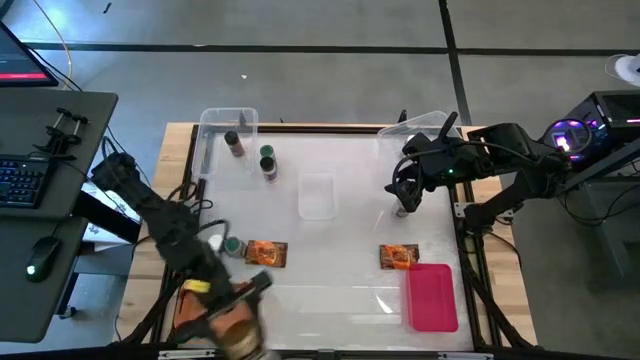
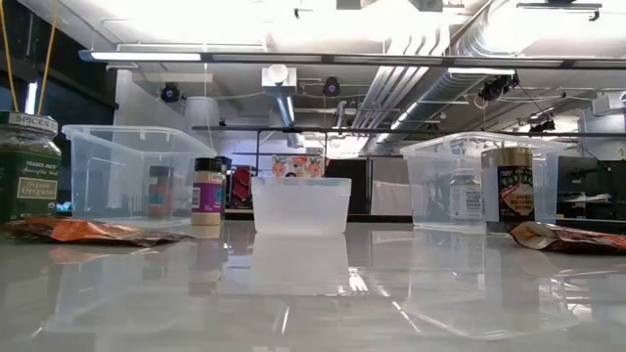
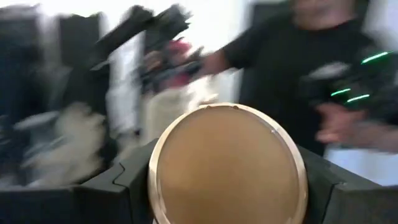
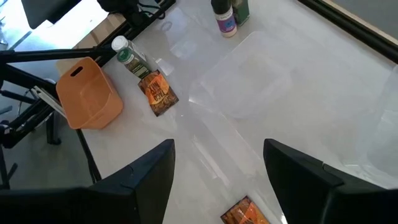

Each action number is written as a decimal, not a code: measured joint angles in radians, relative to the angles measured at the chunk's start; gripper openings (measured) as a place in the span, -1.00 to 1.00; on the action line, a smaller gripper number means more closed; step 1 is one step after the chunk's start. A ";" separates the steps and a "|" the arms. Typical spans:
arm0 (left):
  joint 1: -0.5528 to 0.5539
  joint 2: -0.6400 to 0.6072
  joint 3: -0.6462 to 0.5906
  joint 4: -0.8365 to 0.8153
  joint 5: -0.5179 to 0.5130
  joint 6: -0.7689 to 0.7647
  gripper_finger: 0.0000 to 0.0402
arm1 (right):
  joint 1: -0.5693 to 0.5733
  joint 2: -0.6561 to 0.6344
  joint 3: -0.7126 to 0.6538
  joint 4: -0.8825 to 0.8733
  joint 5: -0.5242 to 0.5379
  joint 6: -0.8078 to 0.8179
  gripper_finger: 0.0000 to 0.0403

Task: Sort spices by type
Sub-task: Put the bottom gold seasoning bottle into the orange bin

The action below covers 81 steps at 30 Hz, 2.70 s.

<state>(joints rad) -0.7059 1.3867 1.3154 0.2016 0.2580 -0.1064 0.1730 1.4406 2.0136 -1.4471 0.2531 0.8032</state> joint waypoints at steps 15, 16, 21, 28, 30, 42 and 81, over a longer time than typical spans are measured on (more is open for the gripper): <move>-0.192 -0.018 -0.080 0.268 -0.115 0.038 0.18 | 0.000 0.000 0.000 0.006 0.002 0.009 0.19; -0.191 -0.031 -0.080 0.197 -0.143 -0.006 0.18 | 0.000 0.000 0.000 0.008 0.002 0.010 0.19; -0.162 -0.145 -0.079 -0.378 -0.428 -0.279 0.18 | 0.000 0.000 0.000 0.008 0.006 0.033 0.19; -0.183 -0.162 -0.080 -1.117 -0.602 -0.795 0.18 | 0.000 0.000 0.000 0.008 0.033 0.056 0.19; -0.213 -0.129 -0.080 -1.191 -0.599 -0.887 0.18 | 0.000 0.000 0.000 0.008 0.033 0.056 0.19; -0.450 0.210 -0.080 -1.213 -0.695 -0.860 0.18 | 0.000 0.000 0.000 0.008 0.073 0.045 0.19; -0.459 0.123 -0.341 -0.959 -0.748 -0.860 0.87 | 0.000 0.000 0.000 0.008 0.074 0.098 0.19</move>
<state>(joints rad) -1.1652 1.5101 0.9749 -0.7570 -0.4899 -0.9665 0.1730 1.4410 2.0136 -1.4391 0.3271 0.9016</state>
